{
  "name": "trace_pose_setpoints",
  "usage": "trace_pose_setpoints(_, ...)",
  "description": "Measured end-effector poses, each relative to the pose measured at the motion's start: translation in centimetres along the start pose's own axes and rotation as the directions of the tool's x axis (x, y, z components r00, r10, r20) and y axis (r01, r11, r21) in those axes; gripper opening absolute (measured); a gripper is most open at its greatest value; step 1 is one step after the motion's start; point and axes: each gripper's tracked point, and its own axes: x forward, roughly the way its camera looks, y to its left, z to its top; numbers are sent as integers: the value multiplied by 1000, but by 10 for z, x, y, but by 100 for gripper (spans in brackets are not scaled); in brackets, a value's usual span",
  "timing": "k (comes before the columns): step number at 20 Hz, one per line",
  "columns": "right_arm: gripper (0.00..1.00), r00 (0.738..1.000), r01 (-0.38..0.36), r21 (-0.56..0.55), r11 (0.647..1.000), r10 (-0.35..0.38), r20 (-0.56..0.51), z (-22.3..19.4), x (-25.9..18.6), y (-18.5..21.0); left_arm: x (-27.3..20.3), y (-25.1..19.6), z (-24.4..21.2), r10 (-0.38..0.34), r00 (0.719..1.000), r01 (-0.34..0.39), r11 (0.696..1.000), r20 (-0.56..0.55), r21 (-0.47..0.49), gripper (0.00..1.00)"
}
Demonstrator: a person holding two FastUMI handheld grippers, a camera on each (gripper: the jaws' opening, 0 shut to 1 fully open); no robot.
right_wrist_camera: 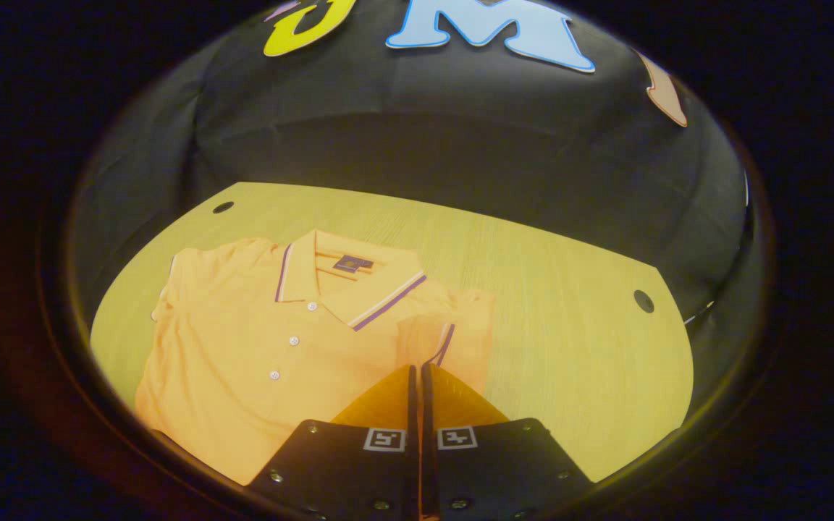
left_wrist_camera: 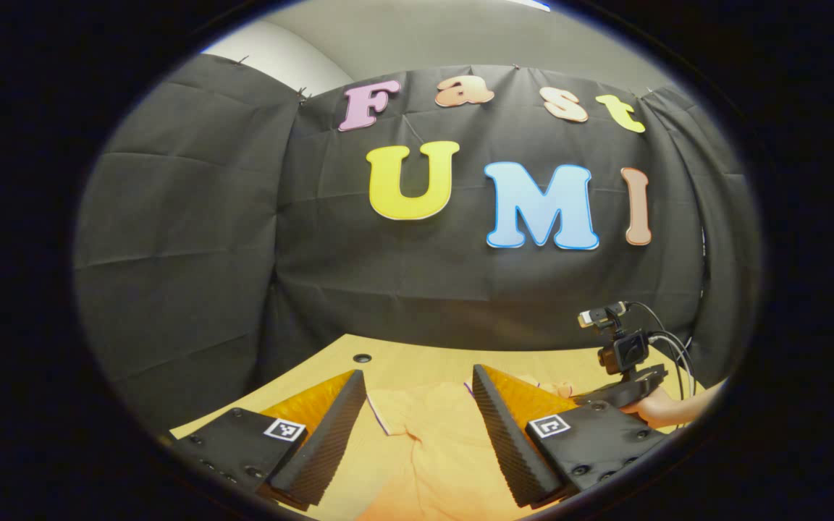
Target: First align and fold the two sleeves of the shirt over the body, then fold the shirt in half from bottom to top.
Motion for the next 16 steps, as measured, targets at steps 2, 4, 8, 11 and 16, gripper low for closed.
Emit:
trace_pose_setpoints(2, 1, 1000, -17, 7, 1000, 17, -10, -2, 3, 5, -1, 2, 1, 5, 1000, -5, 1000, 2, 8, 96)
trace_pose_setpoints(4, 4, 999, -29, 15, 999, 29, -22, -5, 6, 10, -2, 3, 1, 4, 1000, -4, 1000, -1, 9, 96)
trace_pose_setpoints(8, 11, 997, -65, 40, 997, 66, -41, -9, 8, 20, -4, 6, -3, -4, 1000, 4, 1000, -10, 1, 96)
trace_pose_setpoints(11, 17, 996, -79, 38, 996, 81, -28, -6, 2, 25, -2, 8, -8, -16, 1000, 16, 1000, -20, -3, 96)
trace_pose_setpoints(16, 29, 996, -88, 24, 996, 88, 3, 5, -13, 37, 10, 8, -9, -49, 999, 49, 999, -22, -12, 96)
